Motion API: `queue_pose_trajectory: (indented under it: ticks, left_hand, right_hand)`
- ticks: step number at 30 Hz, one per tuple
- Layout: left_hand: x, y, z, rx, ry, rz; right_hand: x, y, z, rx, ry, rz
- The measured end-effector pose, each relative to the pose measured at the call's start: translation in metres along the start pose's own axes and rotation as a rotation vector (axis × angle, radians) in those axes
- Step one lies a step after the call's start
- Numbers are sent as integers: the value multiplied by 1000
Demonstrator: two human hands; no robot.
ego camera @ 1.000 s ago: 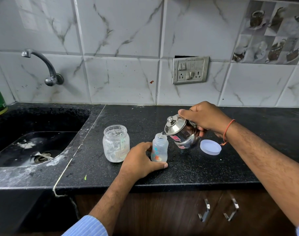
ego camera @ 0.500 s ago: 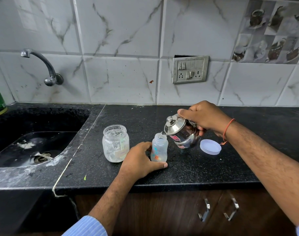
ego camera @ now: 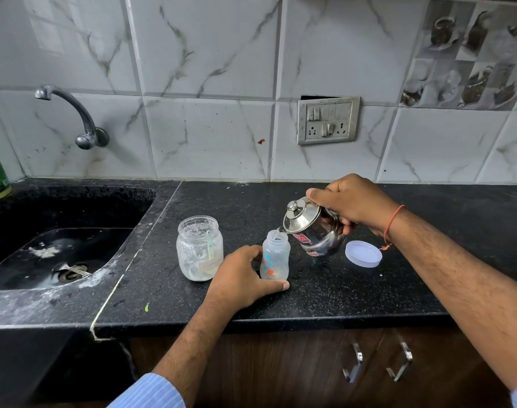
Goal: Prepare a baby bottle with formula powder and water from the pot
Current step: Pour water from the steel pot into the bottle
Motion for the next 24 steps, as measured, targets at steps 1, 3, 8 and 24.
queue_pose_trajectory:
  ticks: [1, 3, 8, 24]
  left_hand:
    - [0, 0, 0, 1, 0, -1]
    - [1, 0, 0, 1, -5, 0]
    - [1, -1, 0, 5, -6, 1]
    - [0, 1, 0, 8, -4, 7]
  right_hand:
    - [0, 0, 0, -4, -2, -3]
    - [0, 0, 0, -9, -3, -8]
    - [1, 1, 0, -11, 5, -13]
    - [3, 1, 1, -5, 23, -29]
Point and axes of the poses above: each hand's wrist, its own z-axis towards the middle knuckle, its own y-axis out of the back of the hand, x = y × z, the point moved 3 cm from there along z, towards the middle knuckle, and after that the axes turned 14 degrees about -y, right-handed, at the moved point
